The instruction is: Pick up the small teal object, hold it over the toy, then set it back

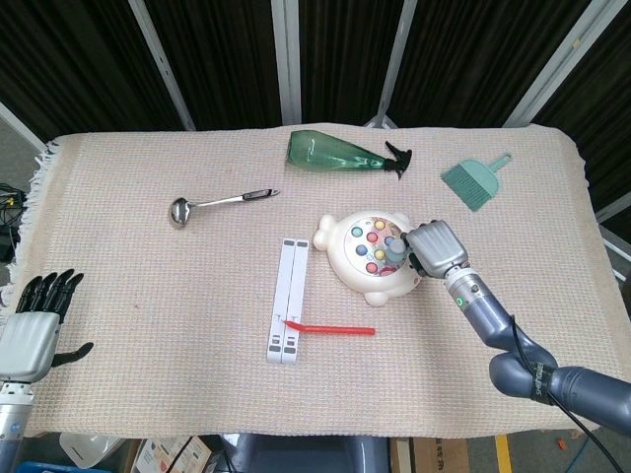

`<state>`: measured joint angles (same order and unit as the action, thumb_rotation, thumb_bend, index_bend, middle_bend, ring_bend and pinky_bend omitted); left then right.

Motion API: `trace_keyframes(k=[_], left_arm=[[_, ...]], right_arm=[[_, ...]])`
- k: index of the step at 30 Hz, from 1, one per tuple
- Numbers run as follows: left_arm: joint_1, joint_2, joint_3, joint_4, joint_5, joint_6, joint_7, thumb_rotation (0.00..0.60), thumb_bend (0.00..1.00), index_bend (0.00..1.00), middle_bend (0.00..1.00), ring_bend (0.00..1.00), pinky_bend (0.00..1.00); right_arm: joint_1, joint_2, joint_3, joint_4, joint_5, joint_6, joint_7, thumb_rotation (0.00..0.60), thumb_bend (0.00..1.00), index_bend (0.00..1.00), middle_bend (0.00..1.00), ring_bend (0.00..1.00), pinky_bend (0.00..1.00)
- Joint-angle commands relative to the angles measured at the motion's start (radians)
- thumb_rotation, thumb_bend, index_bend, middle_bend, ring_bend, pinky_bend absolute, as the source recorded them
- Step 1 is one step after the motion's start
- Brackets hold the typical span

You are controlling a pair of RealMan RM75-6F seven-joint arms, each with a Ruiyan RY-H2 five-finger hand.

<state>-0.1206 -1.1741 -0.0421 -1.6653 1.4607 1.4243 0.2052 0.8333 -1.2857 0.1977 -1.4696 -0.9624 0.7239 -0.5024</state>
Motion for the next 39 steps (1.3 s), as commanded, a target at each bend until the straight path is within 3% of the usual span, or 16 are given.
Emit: trace_keyframes(k=[1,8,20,39], left_arm=[[-0.001,-0.001,0.000,0.004,0.000,-0.001,-0.005,0.600,0.09,0.06,0.01,0.00,0.00],[-0.003,-0.003,0.001,0.016,0.001,-0.001,-0.021,0.600,0.09,0.06,0.01,0.00,0.00],[-0.004,-0.012,0.001,0.042,0.002,-0.002,-0.048,0.600,0.09,0.06,0.01,0.00,0.00],[-0.017,-0.018,-0.002,0.079,-0.021,-0.032,-0.078,0.600,0.09,0.06,0.01,0.00,0.00]], right_arm=[[0.018,-0.014,-0.016,0.004,0.034,0.007,-0.031,0.600,0.85,0.97,0.82,0.64,0.44],[0.034,-0.024,-0.045,0.007,0.089,0.024,-0.076,0.600,0.85,0.97,0.82,0.64,0.44],[0.055,0.029,-0.033,-0.093,0.110,0.095,-0.105,0.600,0.85,0.97,0.82,0.64,0.44],[0.144,-0.083,-0.074,-0.015,0.241,0.091,-0.202,0.600,0.85,0.97,0.83,0.65,0.44]])
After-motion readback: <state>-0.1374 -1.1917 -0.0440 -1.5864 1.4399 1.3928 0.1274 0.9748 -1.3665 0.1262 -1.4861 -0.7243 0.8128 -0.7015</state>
